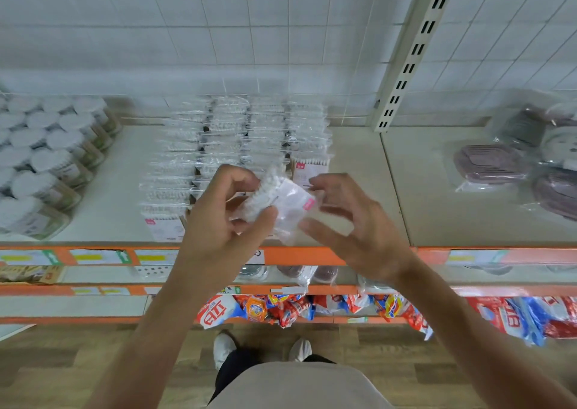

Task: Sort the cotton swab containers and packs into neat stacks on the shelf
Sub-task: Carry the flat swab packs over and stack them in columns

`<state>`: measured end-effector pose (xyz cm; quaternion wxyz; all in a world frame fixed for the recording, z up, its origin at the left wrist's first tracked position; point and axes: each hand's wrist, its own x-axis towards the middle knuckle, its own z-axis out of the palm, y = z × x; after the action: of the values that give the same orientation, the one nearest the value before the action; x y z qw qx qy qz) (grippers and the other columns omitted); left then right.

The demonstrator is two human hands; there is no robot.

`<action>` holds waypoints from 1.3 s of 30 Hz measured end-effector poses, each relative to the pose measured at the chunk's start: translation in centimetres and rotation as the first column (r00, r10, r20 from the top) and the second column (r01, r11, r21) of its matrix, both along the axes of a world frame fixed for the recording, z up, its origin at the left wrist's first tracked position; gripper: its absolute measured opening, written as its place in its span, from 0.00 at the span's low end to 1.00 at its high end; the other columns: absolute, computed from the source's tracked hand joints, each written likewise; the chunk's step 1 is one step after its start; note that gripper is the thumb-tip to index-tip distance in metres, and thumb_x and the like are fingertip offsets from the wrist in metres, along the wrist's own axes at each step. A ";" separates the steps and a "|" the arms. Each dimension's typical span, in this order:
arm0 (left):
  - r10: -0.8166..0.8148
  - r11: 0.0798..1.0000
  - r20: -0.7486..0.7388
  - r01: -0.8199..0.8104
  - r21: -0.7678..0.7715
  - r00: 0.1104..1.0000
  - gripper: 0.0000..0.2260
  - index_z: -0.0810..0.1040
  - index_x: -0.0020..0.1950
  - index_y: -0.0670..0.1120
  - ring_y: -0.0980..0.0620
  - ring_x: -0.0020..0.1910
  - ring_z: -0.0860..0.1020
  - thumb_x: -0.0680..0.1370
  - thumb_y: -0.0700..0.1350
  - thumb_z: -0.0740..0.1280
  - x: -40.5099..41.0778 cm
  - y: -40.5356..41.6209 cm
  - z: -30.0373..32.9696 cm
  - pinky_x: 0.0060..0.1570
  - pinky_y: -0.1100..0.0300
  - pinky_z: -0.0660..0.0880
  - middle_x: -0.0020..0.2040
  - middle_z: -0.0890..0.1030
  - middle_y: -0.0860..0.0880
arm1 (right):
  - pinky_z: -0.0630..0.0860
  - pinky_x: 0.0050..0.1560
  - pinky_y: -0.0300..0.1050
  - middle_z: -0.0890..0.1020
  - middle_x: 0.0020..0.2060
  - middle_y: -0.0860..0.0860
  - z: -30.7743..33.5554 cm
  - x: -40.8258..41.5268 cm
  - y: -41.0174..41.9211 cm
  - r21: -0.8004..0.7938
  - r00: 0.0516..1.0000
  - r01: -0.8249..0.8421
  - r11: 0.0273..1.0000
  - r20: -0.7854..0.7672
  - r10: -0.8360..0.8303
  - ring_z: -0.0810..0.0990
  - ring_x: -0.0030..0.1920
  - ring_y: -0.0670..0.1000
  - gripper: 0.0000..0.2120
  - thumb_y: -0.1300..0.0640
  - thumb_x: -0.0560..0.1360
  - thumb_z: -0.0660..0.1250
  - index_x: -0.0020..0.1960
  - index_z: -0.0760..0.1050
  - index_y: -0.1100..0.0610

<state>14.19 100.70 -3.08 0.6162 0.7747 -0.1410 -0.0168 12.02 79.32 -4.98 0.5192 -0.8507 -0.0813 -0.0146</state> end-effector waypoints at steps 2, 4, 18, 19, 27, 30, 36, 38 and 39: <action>-0.047 0.998 0.014 0.047 -0.047 0.999 0.14 0.72 0.58 0.50 0.51 0.52 0.79 0.74 0.41 0.71 -0.1 -1.3 -0.2 0.44 0.58 0.78 0.51 0.78 0.54 | 0.80 0.51 0.36 0.85 0.47 0.43 -0.3 -0.5 0.5 0.165 0.990 -0.004 0.986 -0.138 0.027 0.84 0.48 0.41 0.23 0.54 0.72 0.78 0.62 0.73 0.55; -0.106 0.994 0.051 0.107 -0.014 0.993 0.19 0.73 0.65 0.51 0.53 0.52 0.79 0.75 0.41 0.70 -0.2 -2.2 -0.4 0.49 0.60 0.77 0.50 0.78 0.59 | 0.76 0.39 0.31 0.84 0.37 0.41 -0.5 -0.2 -0.1 0.257 0.992 0.035 0.966 -0.122 -0.003 0.82 0.37 0.40 0.18 0.63 0.71 0.77 0.58 0.75 0.61; -0.233 0.848 0.323 0.029 0.530 0.917 0.14 0.80 0.60 0.49 0.56 0.49 0.82 0.77 0.53 0.68 1.4 -1.8 -2.3 0.48 0.54 0.79 0.52 0.84 0.56 | 0.80 0.49 0.38 0.86 0.42 0.45 1.0 1.1 -3.4 0.173 0.986 0.155 0.973 0.038 -0.164 0.86 0.45 0.44 0.12 0.60 0.72 0.77 0.50 0.76 0.52; -0.256 0.821 0.328 0.025 0.571 0.909 0.14 0.80 0.60 0.50 0.53 0.49 0.82 0.77 0.54 0.67 1.7 -1.7 -2.4 0.47 0.52 0.80 0.54 0.83 0.56 | 0.79 0.48 0.36 0.87 0.42 0.46 1.0 1.3 -3.5 0.159 0.988 0.142 0.977 0.036 -0.149 0.86 0.45 0.44 0.11 0.60 0.72 0.77 0.50 0.76 0.53; -0.322 0.734 0.324 0.018 0.679 0.890 0.19 0.77 0.68 0.54 0.55 0.56 0.81 0.76 0.49 0.69 3.5 -0.7 -1.1 0.56 0.54 0.78 0.60 0.81 0.58 | 0.72 0.39 0.27 0.86 0.41 0.45 1.3 3.6 -4.3 -0.027 0.985 0.167 0.986 0.054 -0.166 0.83 0.40 0.35 0.10 0.58 0.72 0.77 0.49 0.78 0.50; -0.303 0.739 0.325 0.006 0.674 0.896 0.21 0.75 0.70 0.56 0.59 0.59 0.78 0.77 0.49 0.68 4.3 -0.1 -1.1 0.58 0.59 0.75 0.62 0.80 0.59 | 0.71 0.40 0.25 0.83 0.49 0.45 -0.8 6.1 -4.7 -0.140 0.970 0.238 0.961 0.082 -0.228 0.83 0.43 0.37 0.10 0.56 0.74 0.76 0.51 0.78 0.48; -0.262 0.759 0.308 -0.002 0.651 0.915 0.24 0.70 0.74 0.59 0.59 0.63 0.76 0.78 0.53 0.65 4.2 0.9 -1.7 0.61 0.62 0.73 0.63 0.78 0.59 | 0.75 0.43 0.28 0.77 0.52 0.49 -5.6 8.6 -3.9 -0.210 0.974 0.224 0.952 0.074 -0.213 0.80 0.41 0.36 0.11 0.57 0.75 0.74 0.56 0.79 0.54; -0.256 0.769 0.307 0.000 0.640 0.917 0.25 0.68 0.75 0.59 0.57 0.63 0.76 0.78 0.51 0.66 3.9 1.3 -2.0 0.63 0.55 0.74 0.64 0.78 0.59 | 0.73 0.42 0.26 0.76 0.52 0.48 -6.3 8.7 -3.8 -0.211 0.974 0.227 0.951 0.068 -0.217 0.79 0.41 0.34 0.11 0.56 0.76 0.74 0.58 0.78 0.54; -0.249 0.774 0.308 -0.003 0.634 0.918 0.25 0.68 0.75 0.59 0.57 0.64 0.76 0.79 0.51 0.66 3.7 1.4 -2.2 0.63 0.53 0.74 0.64 0.78 0.59 | 0.73 0.42 0.26 0.76 0.52 0.47 -6.6 8.7 -3.7 -0.210 0.973 0.231 0.950 0.067 -0.221 0.79 0.41 0.34 0.12 0.55 0.76 0.73 0.58 0.78 0.53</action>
<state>17.92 102.14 -5.29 0.2848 0.9113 -0.2940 0.0449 20.73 75.59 -11.54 0.4166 -0.9053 0.0044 -0.0832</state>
